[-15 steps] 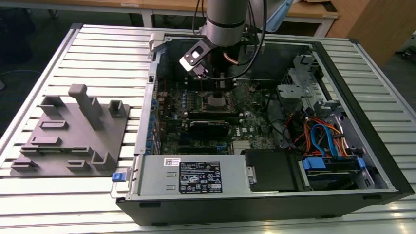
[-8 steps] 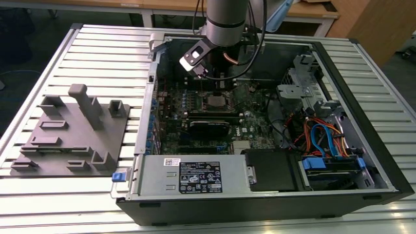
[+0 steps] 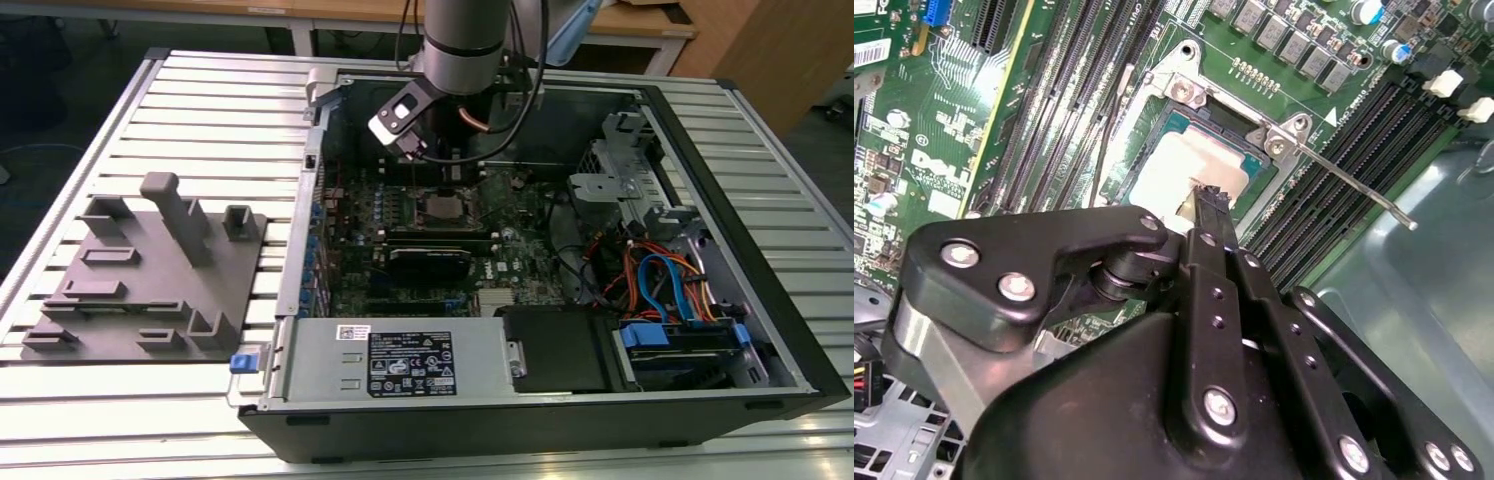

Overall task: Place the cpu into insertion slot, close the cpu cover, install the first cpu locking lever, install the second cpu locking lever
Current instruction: 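Close the cpu cover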

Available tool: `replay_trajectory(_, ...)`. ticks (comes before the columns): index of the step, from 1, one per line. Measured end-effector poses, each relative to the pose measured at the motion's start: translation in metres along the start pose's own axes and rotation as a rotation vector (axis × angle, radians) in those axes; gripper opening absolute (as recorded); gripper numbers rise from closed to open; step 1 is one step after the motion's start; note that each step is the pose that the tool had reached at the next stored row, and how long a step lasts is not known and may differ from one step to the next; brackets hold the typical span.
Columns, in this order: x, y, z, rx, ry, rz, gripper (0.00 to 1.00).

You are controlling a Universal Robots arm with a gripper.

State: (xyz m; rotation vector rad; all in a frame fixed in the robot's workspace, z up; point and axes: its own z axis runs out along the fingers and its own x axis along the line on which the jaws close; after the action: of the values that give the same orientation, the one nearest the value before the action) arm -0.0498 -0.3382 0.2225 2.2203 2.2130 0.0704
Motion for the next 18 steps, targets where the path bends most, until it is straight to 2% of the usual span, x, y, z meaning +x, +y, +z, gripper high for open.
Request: replay_trajectory(18,0.0002,0.0003,-0.0074,-0.0002,0.0002,0.0,0.1)
